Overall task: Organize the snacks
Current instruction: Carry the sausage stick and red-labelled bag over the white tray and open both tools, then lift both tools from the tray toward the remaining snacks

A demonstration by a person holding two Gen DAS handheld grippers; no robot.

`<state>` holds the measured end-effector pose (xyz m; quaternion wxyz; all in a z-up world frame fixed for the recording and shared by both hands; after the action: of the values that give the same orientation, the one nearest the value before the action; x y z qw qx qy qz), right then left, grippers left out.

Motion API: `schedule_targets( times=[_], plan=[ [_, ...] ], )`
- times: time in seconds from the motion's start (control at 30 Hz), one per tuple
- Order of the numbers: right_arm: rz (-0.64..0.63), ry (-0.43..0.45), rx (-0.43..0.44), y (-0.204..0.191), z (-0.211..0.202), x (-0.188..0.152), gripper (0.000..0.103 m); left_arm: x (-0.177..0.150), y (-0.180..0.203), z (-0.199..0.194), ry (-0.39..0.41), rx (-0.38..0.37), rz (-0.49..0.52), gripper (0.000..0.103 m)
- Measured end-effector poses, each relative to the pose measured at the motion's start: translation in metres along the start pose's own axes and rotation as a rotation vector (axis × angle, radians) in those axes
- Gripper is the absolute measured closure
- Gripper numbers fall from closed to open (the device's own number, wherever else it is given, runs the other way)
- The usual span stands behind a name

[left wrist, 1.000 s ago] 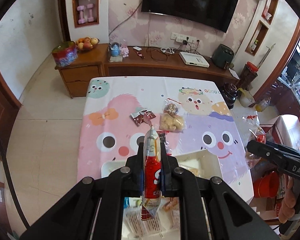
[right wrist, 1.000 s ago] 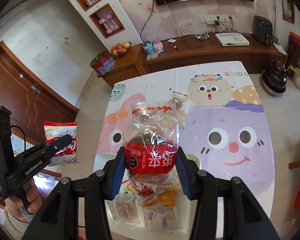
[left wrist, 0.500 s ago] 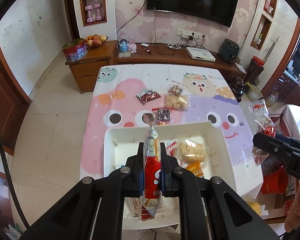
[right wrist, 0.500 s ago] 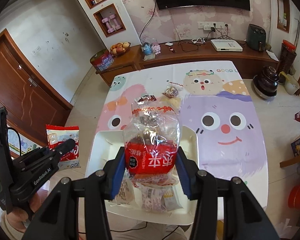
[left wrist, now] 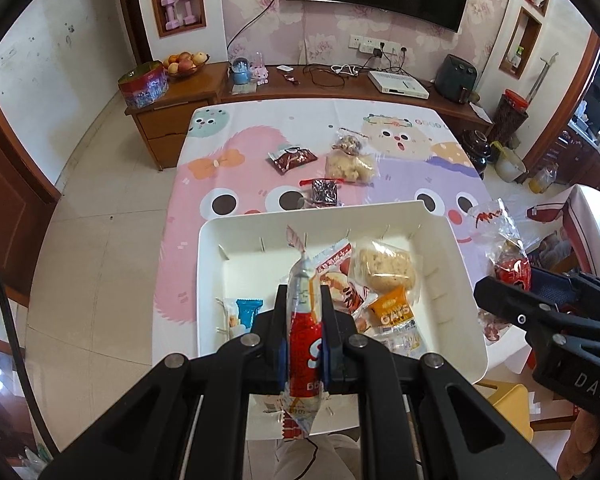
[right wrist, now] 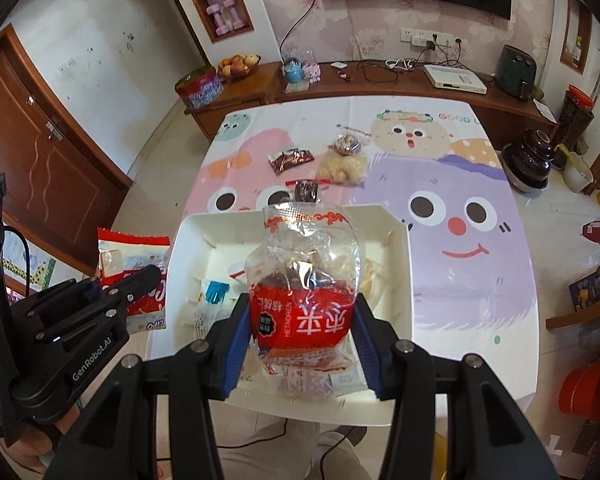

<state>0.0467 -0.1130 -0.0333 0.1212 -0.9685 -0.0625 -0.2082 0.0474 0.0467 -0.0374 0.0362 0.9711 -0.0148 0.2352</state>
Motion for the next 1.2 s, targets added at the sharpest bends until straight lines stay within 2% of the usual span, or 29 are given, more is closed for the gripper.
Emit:
schedule_targets(
  times=[0.43, 0.5, 0.53, 0.57, 0.6, 0.63, 1.2],
  plan=[
    [-0.006, -0.041, -0.019, -0.001, 0.009, 0.003, 0.052, 0.0, 0.003, 0.01, -0.027, 0.022, 0.004, 0.091],
    [-0.003, -0.047, -0.02, 0.001, 0.012, 0.003, 0.051, 0.0, 0.003, 0.011, -0.031, 0.028, -0.004, 0.08],
    [0.0, -0.053, -0.024, 0.002, 0.013, 0.003, 0.05, 0.0, 0.002, 0.012, -0.032, 0.031, -0.011, 0.063],
    [0.0, -0.056, -0.026, 0.003, 0.014, 0.002, 0.05, 0.0, 0.001, 0.012, -0.032, 0.037, -0.018, 0.039],
    [0.0, -0.058, -0.027, 0.003, 0.014, 0.002, 0.05, 0.0, 0.001, 0.012, -0.031, 0.048, -0.026, 0.025],
    [0.001, -0.056, -0.028, 0.004, 0.014, 0.002, 0.05, 0.0, 0.0, 0.012, -0.025, 0.059, -0.035, 0.016],
    [-0.014, -0.034, -0.033, 0.003, 0.008, 0.002, 0.05, -0.001, 0.006, 0.013, -0.031, 0.067, -0.025, 0.016]
  ],
)
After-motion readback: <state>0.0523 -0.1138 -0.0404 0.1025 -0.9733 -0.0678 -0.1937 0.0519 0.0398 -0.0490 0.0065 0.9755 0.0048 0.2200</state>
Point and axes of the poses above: each gripper's, at about its wrist camera, not at the fingertips, and z roughly the way its jaws point, y to its right, x to its top, the point moved 1 cm from there along z, roughly the way its jaws point, and after that the axes turned 2 degrees about -z, right-handed, at the moved point
